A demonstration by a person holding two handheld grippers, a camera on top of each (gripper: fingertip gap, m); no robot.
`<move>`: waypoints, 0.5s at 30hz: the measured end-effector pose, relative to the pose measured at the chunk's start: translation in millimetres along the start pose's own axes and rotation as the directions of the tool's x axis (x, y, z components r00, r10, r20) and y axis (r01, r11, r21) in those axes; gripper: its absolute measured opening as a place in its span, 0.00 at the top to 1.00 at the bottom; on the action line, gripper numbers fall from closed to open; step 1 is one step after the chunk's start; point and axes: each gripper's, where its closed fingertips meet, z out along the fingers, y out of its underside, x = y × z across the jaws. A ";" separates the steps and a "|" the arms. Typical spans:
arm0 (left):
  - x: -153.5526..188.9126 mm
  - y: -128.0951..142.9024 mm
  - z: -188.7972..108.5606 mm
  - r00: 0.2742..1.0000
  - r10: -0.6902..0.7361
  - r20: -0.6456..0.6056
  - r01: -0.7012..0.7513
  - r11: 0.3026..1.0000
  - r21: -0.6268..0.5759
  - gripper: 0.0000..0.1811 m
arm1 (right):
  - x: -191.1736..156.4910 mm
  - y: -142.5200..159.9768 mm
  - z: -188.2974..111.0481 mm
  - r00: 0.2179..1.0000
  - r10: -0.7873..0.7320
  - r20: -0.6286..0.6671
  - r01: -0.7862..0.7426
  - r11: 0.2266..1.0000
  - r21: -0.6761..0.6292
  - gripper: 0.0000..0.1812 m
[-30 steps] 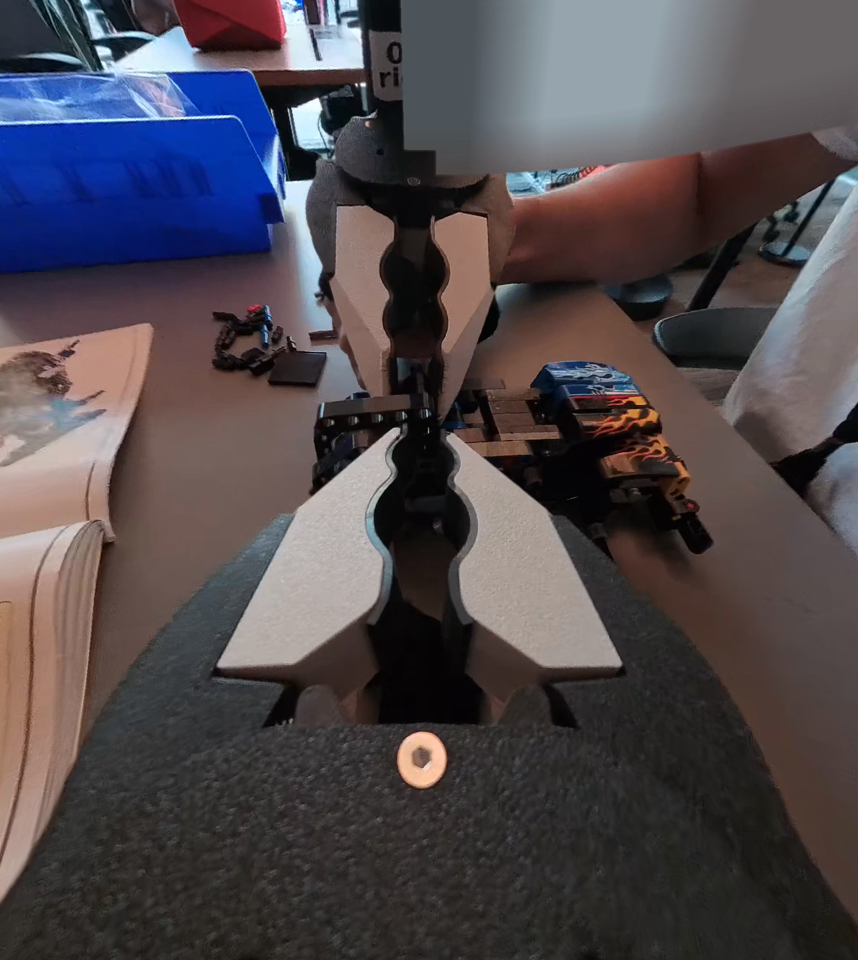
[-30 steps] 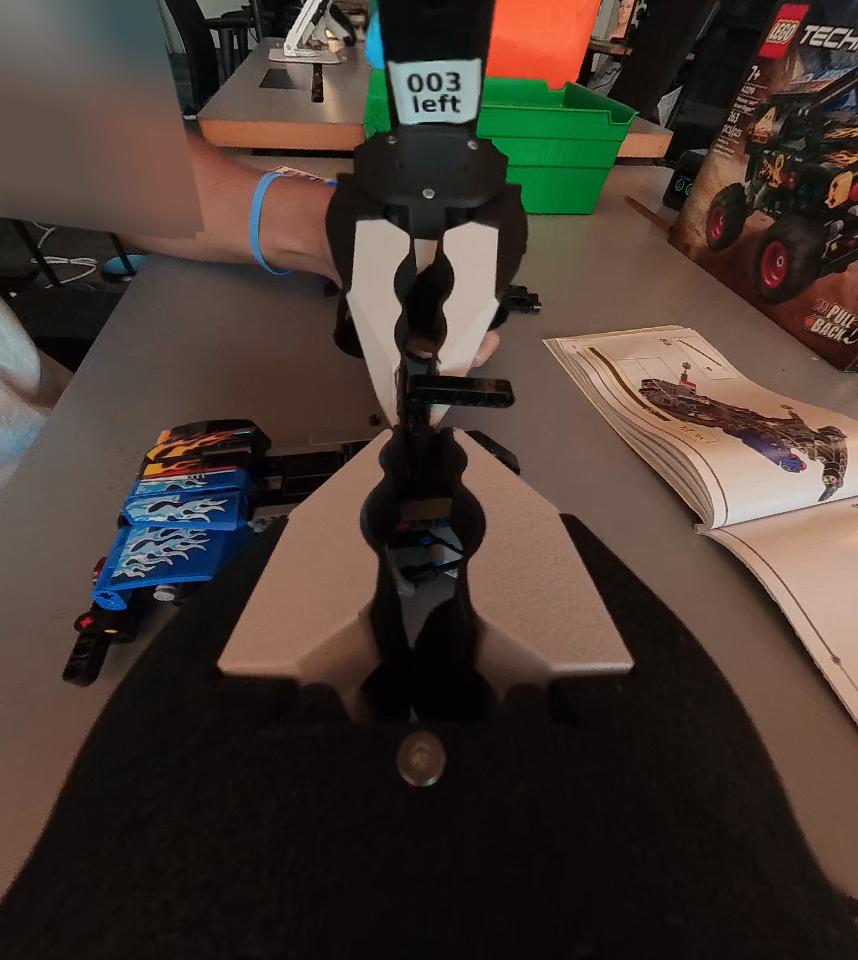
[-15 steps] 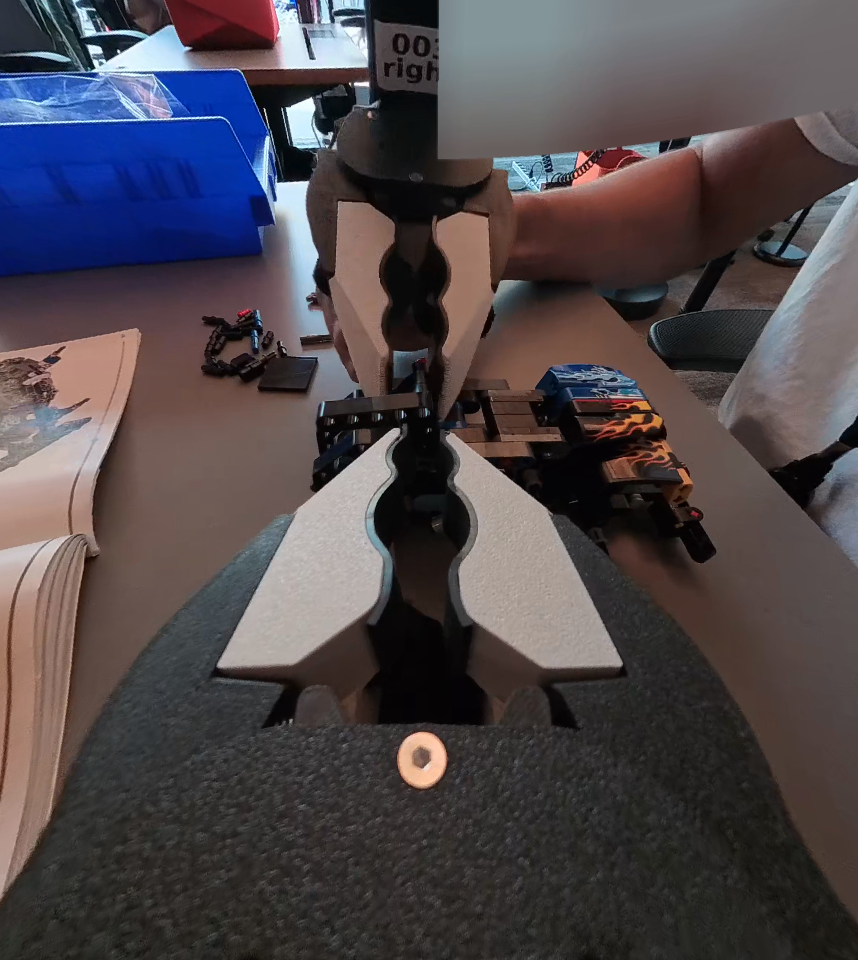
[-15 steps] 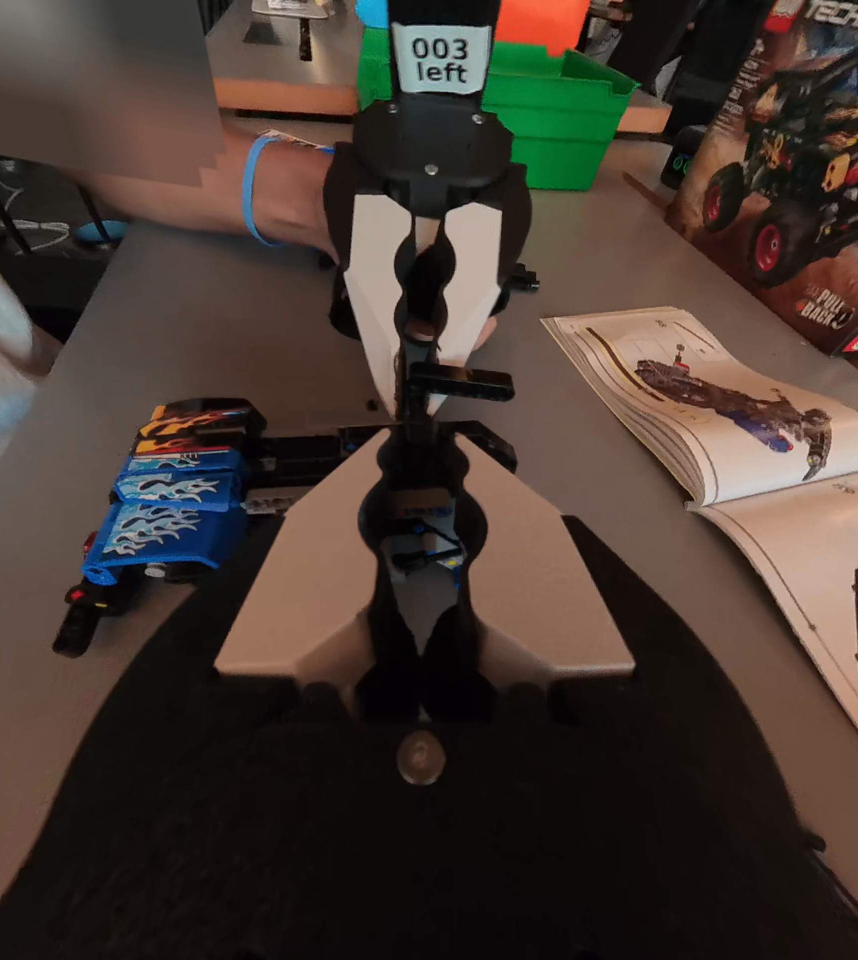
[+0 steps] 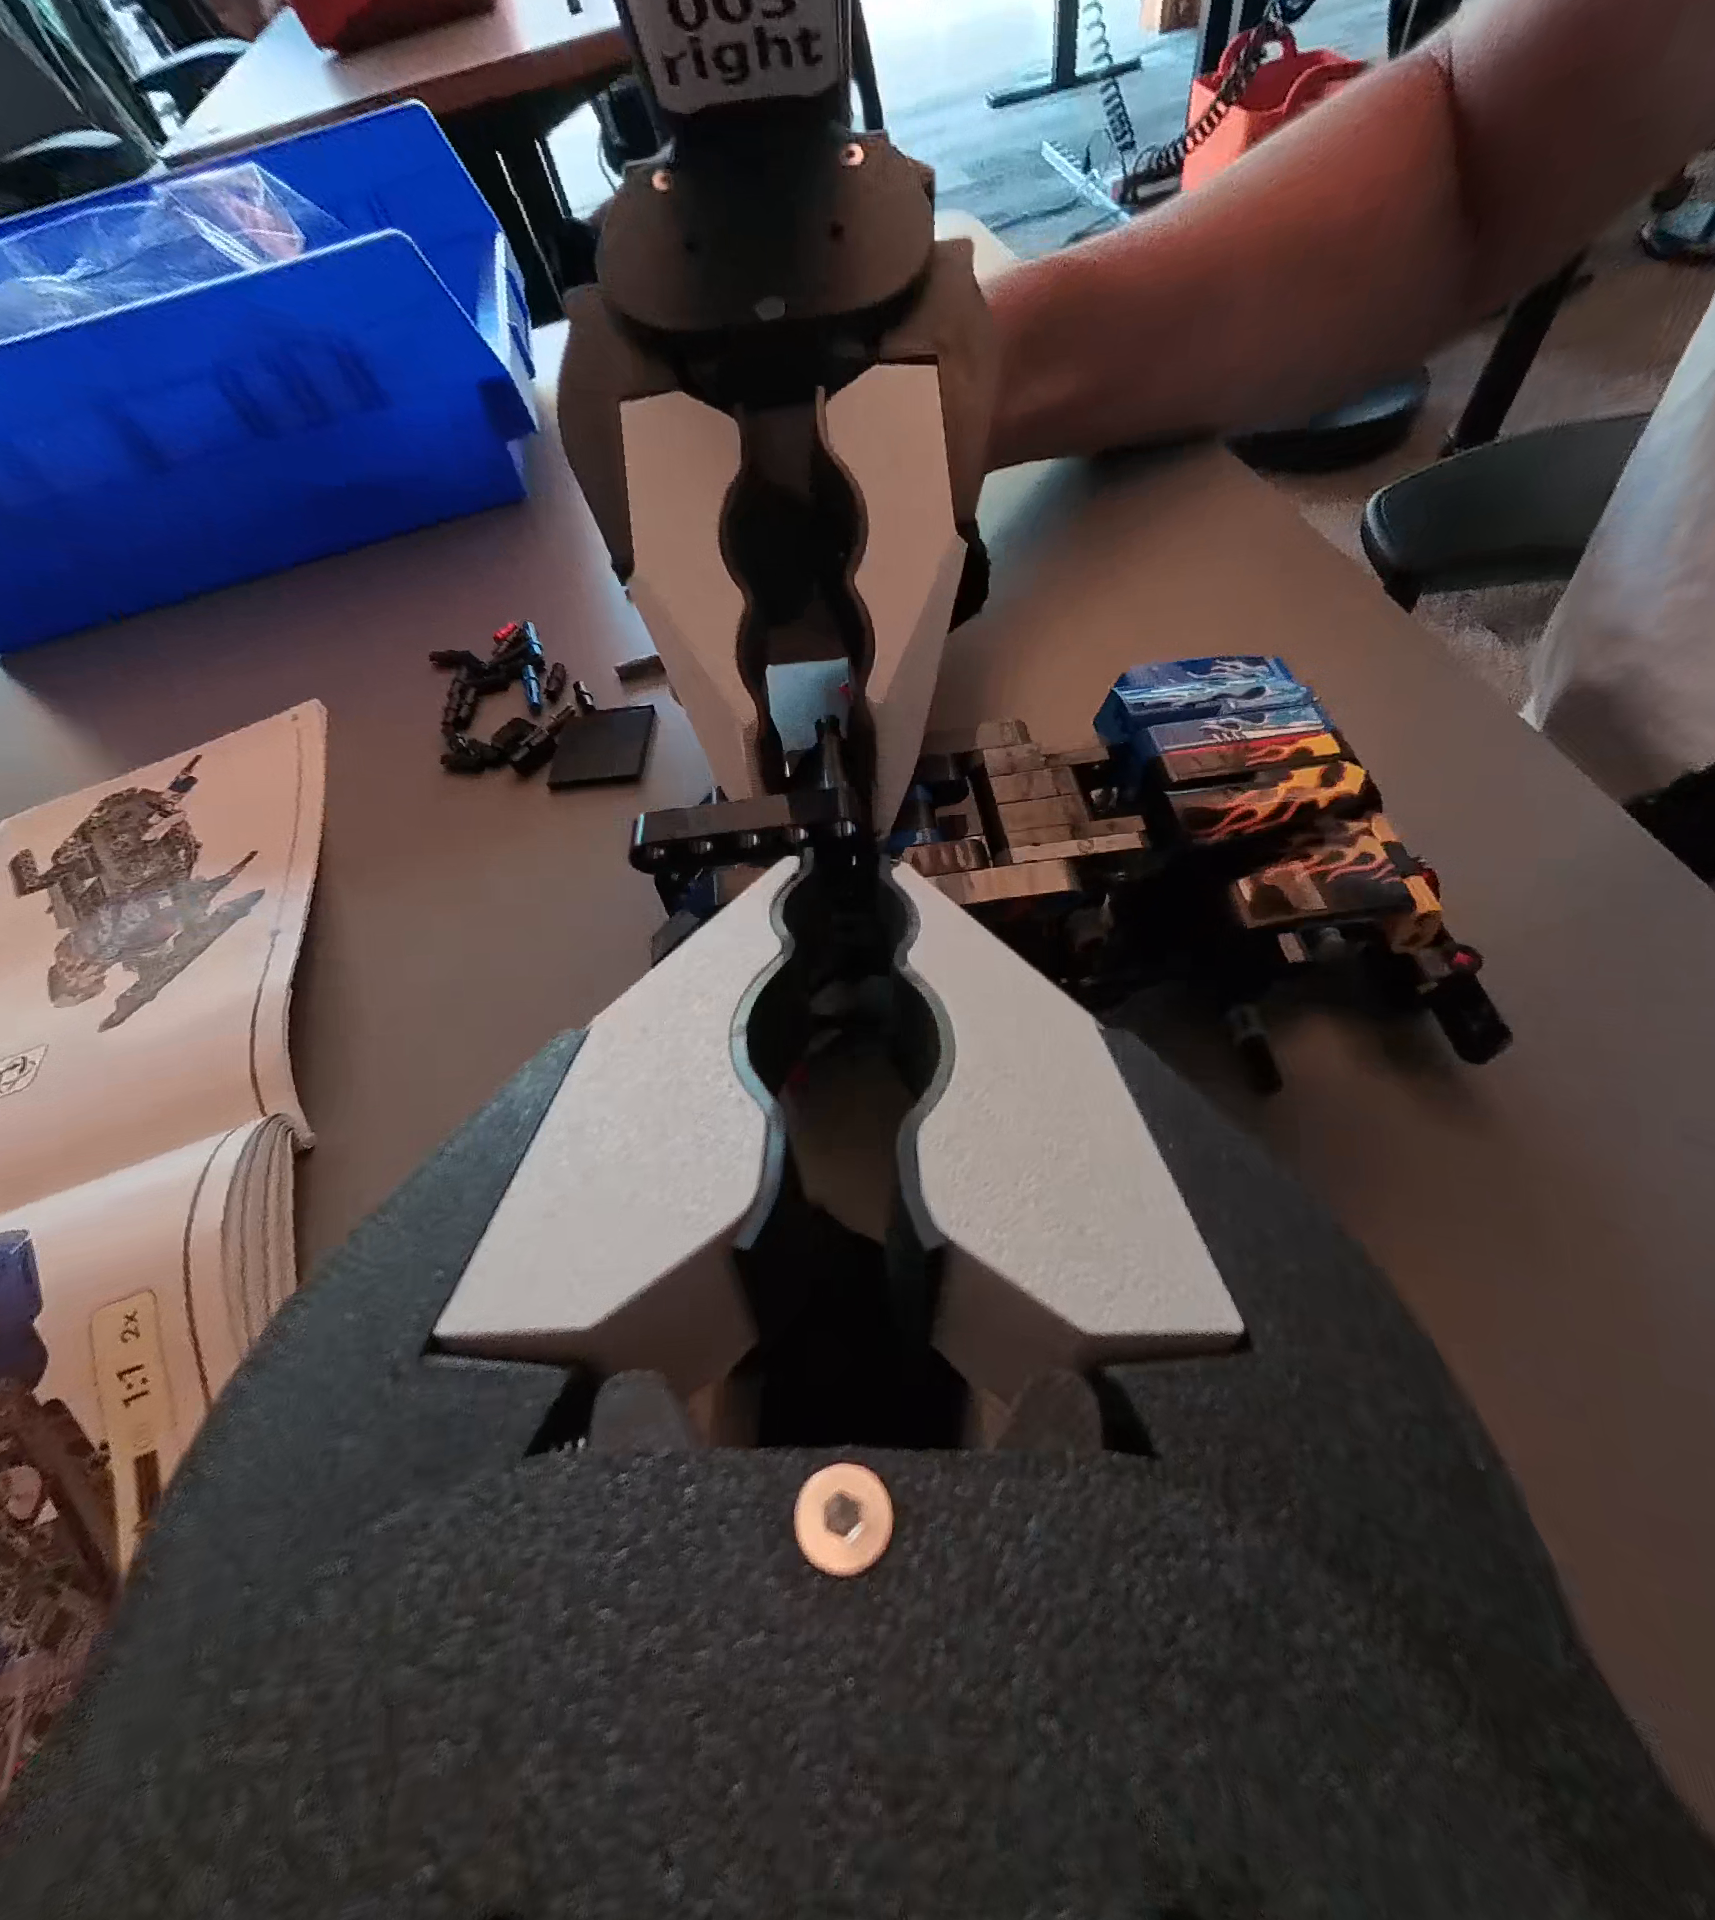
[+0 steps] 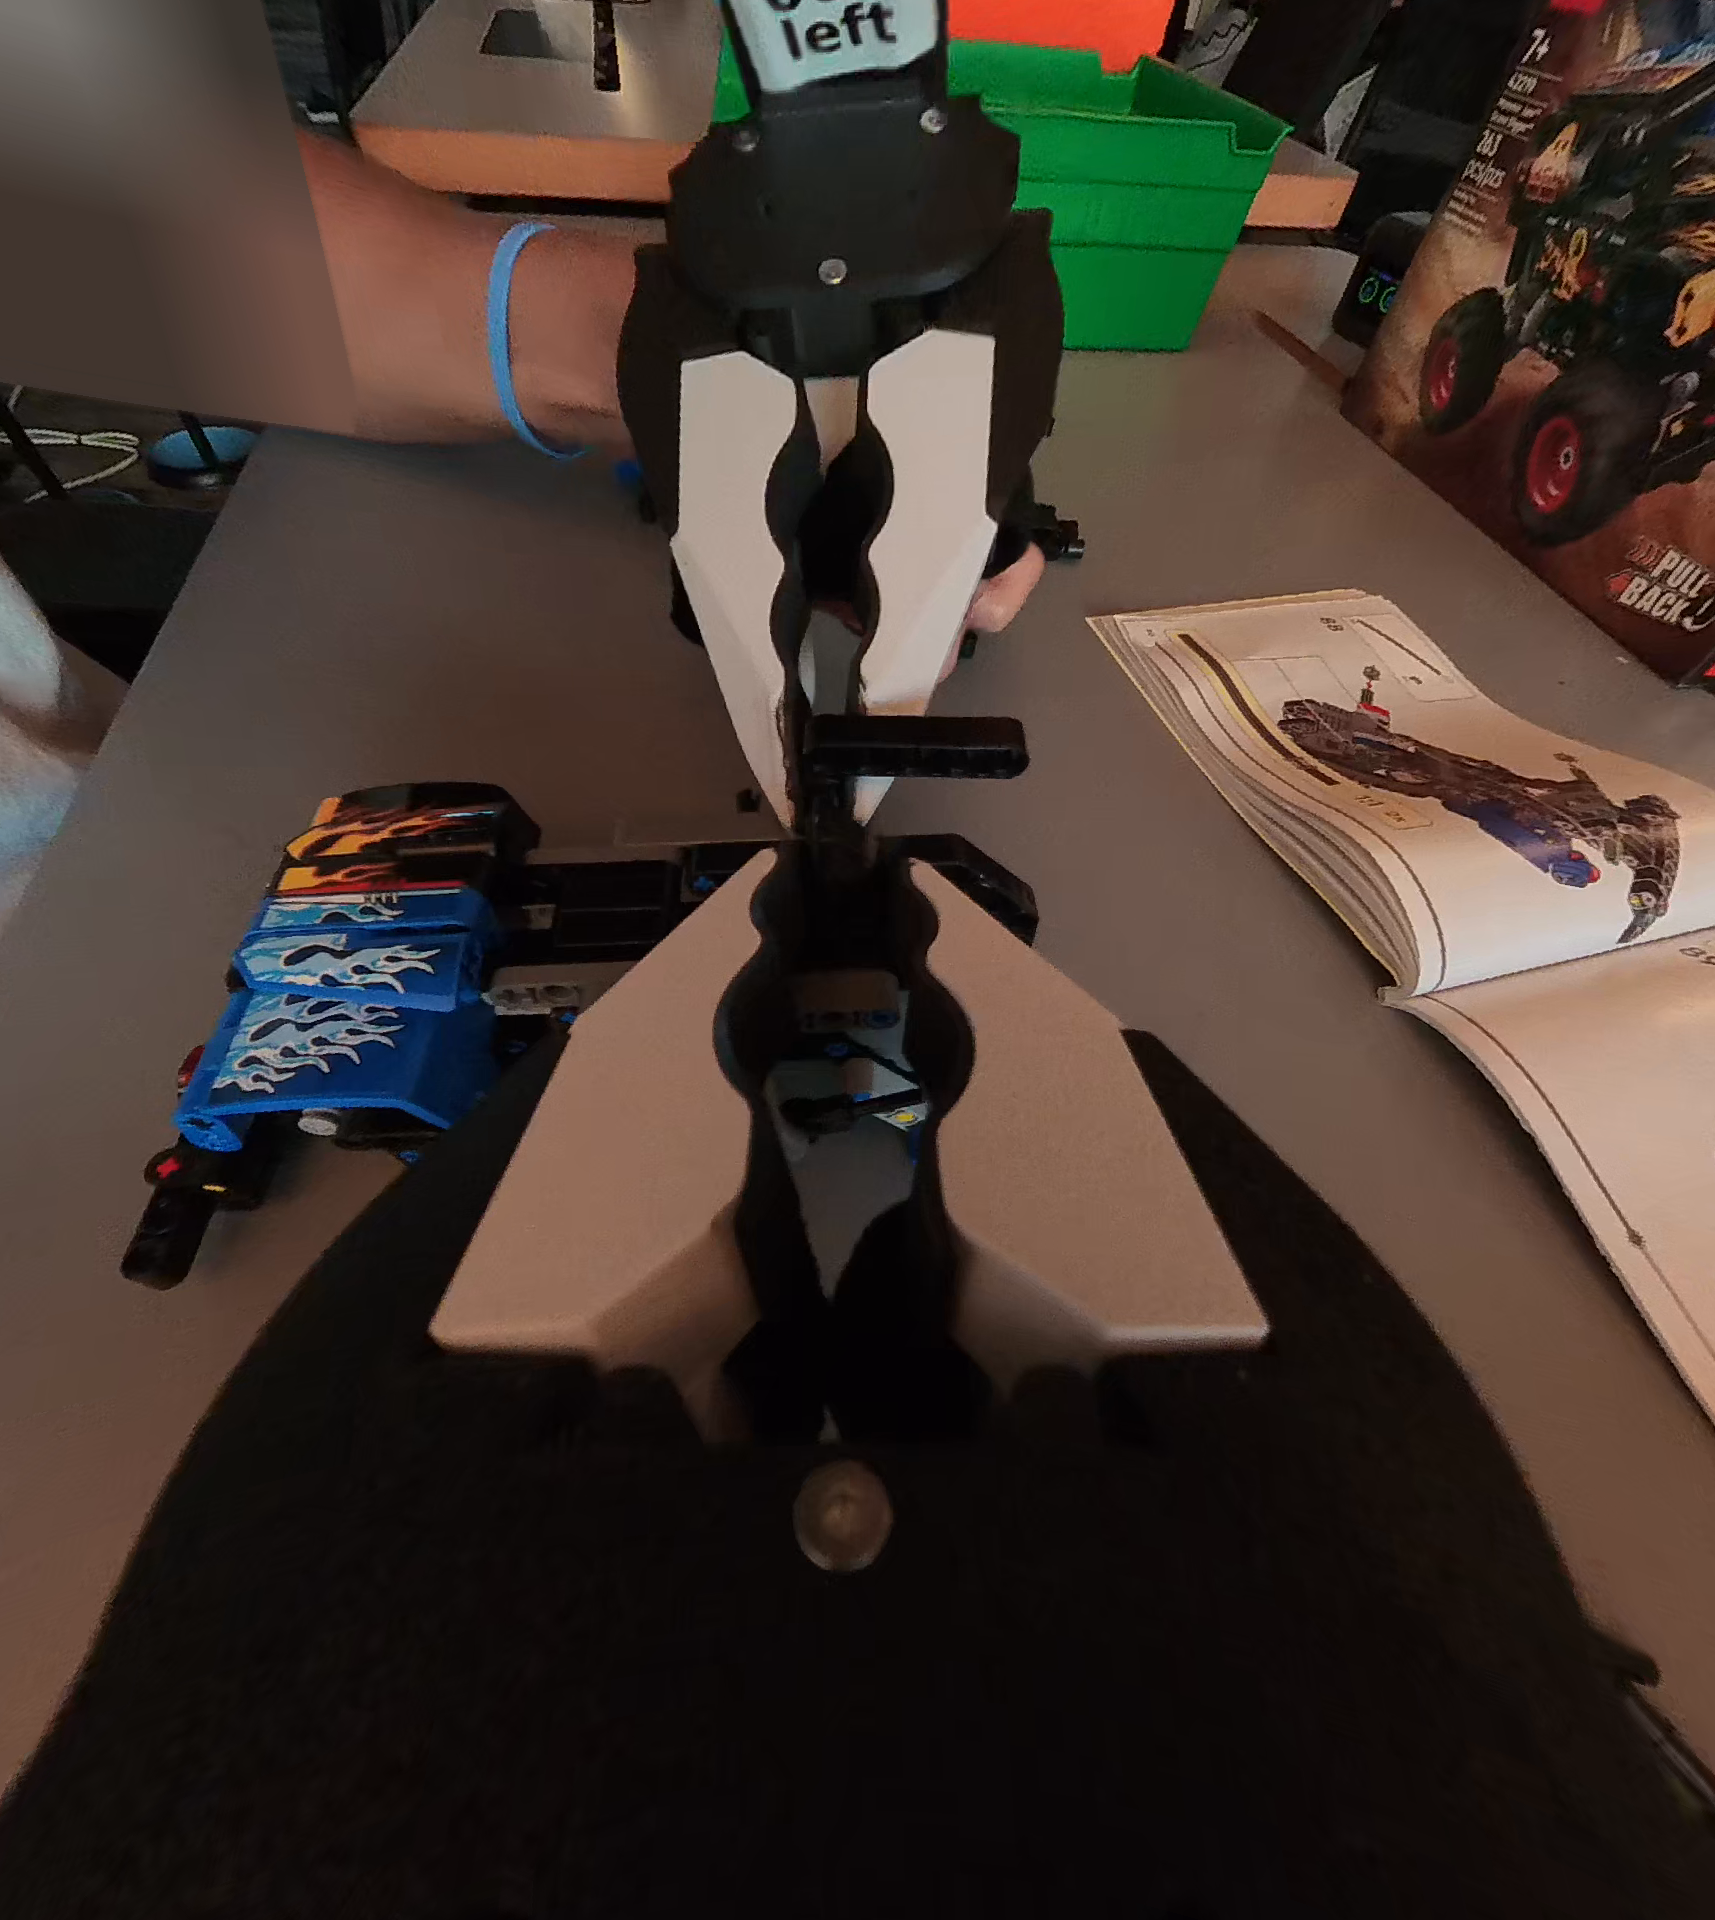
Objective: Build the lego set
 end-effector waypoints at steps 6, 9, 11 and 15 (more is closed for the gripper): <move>0.9 -2.2 4.5 1.000 -0.027 -0.009 0.027 0.999 0.025 0.96 | -1.5 0.0 -0.3 1.000 -0.012 -0.002 0.012 1.000 -0.004 0.92; 0.8 -2.2 4.2 0.999 -0.047 -0.018 0.047 0.998 0.036 0.96 | -1.4 -0.5 0.3 1.000 -0.005 -0.001 0.005 1.000 -0.001 0.92; 0.8 -2.1 3.7 0.998 -0.054 -0.017 0.055 0.997 0.049 0.96 | -1.9 -1.3 0.5 1.000 0.016 0.010 -0.016 1.000 0.009 0.92; 0.9 -1.8 2.7 0.998 -0.056 -0.017 0.057 0.997 0.058 0.96 | -1.8 -1.5 -1.8 0.999 0.046 0.027 -0.046 0.999 -0.002 0.92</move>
